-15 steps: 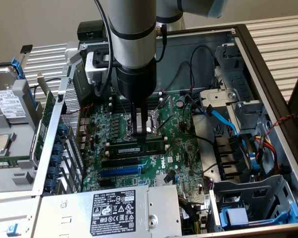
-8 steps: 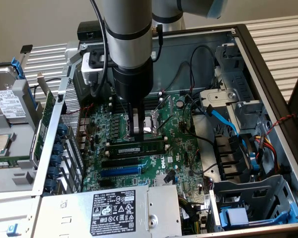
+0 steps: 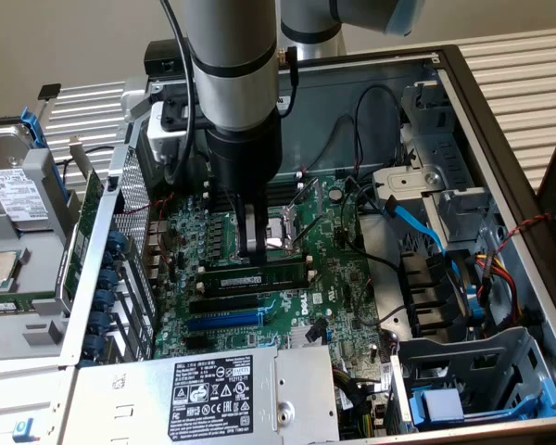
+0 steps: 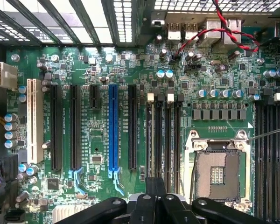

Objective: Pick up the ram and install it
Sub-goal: 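Press down the ram until it locks into place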

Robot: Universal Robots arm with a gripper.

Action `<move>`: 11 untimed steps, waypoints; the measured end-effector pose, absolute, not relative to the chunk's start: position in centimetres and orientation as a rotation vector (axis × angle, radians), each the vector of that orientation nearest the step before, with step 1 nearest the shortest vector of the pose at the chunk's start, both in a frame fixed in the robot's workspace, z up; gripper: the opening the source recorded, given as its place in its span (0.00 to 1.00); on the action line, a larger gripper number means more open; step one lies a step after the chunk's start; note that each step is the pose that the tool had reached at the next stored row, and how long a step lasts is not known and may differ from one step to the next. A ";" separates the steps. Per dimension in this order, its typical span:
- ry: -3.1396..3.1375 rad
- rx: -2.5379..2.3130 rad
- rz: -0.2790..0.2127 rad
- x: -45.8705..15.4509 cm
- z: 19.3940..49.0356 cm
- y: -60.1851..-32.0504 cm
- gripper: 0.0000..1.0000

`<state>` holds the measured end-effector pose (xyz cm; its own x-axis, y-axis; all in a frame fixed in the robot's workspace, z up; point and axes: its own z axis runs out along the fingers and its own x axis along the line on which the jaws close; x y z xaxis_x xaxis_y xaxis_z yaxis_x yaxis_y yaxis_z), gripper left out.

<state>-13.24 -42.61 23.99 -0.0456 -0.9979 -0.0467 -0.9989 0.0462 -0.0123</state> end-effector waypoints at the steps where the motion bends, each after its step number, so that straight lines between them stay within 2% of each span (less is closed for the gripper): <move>1: 2.240 -2.139 0.033 -13.2 23.9 -42.6 0.11; 11: 2.236 -2.136 0.021 -13.4 23.5 -42.4 0.11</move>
<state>-13.44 -42.44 23.55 -0.0451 -0.9980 -0.0445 -0.9986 0.0462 -0.0239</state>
